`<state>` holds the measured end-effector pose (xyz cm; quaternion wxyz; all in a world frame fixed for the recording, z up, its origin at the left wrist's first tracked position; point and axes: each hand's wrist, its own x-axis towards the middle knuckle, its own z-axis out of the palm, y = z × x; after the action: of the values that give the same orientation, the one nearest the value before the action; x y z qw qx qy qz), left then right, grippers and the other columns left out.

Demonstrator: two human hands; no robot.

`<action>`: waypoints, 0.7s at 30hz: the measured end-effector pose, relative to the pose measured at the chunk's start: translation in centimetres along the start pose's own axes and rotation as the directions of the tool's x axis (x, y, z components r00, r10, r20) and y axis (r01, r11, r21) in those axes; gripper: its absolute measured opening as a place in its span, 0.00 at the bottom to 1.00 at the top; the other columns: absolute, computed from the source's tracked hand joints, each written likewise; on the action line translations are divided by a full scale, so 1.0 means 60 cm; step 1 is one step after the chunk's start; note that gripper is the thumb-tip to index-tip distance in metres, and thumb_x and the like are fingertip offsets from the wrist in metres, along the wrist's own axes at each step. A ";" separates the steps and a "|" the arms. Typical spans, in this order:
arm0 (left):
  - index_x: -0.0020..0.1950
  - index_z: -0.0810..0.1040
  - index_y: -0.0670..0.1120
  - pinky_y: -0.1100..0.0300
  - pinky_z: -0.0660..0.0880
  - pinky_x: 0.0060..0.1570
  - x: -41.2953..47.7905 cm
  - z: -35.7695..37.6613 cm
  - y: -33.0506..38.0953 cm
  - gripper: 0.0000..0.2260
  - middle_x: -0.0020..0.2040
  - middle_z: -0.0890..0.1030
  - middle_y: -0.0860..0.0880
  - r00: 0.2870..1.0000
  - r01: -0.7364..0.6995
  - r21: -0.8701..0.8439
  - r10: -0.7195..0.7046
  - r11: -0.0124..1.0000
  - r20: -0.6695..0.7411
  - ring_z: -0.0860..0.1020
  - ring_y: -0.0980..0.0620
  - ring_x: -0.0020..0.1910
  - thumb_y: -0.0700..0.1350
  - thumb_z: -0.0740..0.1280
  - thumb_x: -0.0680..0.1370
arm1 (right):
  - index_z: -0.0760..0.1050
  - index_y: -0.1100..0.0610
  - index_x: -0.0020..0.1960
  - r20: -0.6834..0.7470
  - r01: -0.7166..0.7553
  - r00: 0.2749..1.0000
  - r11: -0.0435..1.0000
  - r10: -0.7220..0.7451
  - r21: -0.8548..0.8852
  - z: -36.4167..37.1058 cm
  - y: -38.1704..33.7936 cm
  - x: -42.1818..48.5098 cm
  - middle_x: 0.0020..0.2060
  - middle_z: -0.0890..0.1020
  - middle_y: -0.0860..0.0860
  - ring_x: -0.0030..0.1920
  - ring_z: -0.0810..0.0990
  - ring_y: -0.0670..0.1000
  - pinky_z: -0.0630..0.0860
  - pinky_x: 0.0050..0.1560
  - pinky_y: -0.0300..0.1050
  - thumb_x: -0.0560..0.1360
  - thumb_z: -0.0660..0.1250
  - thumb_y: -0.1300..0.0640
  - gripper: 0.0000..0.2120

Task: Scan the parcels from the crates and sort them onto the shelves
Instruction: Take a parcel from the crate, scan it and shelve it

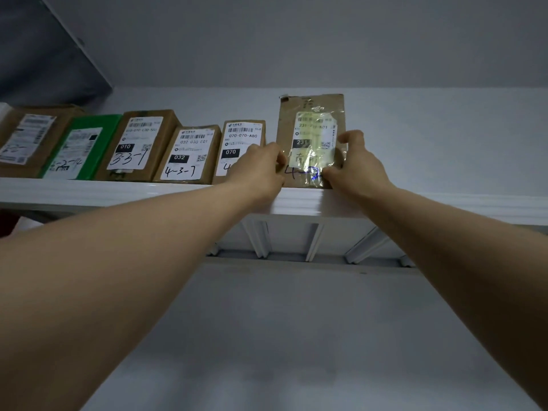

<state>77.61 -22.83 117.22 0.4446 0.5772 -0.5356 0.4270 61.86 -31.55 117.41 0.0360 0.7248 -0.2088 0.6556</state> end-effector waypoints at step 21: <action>0.63 0.76 0.50 0.47 0.68 0.62 -0.036 -0.003 0.009 0.12 0.64 0.75 0.45 0.999 -0.001 0.292 0.017 0.957 -0.050 0.70 0.41 0.65 0.42 0.63 0.81 | 0.67 0.60 0.64 0.098 -0.031 0.994 0.997 0.039 -0.077 0.016 -0.008 -0.011 0.57 0.79 0.58 0.58 0.77 0.61 0.75 0.60 0.58 0.79 0.65 0.56 0.16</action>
<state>76.94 -22.18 115.18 0.3665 0.6227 -0.4577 0.5182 62.88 -31.23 116.76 0.0413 0.7508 -0.2477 0.6109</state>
